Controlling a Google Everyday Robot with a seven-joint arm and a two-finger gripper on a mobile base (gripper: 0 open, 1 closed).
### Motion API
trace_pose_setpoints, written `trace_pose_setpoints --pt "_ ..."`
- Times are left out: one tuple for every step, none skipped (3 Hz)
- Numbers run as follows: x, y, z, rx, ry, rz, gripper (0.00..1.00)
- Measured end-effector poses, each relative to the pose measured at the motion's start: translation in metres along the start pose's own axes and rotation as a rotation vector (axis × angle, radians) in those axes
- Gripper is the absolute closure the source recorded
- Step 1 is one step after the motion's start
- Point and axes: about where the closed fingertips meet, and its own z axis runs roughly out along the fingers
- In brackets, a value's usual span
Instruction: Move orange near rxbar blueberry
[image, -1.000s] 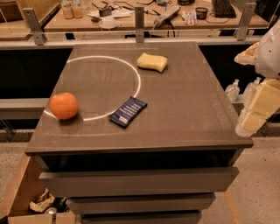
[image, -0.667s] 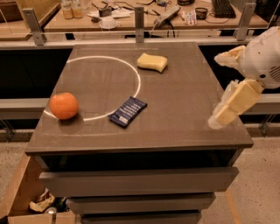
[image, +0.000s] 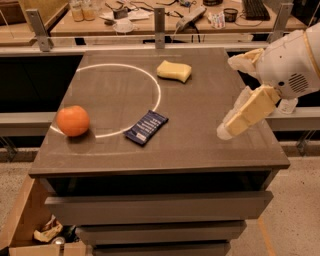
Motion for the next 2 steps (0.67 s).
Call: trace_pose_setpoints --pt "-0.006 0.000 0.010 0.011 -0.011 -0.005 0.00" --pt "-0.030 -0.016 0.058 0.004 -0.085 -0.041 0.00"
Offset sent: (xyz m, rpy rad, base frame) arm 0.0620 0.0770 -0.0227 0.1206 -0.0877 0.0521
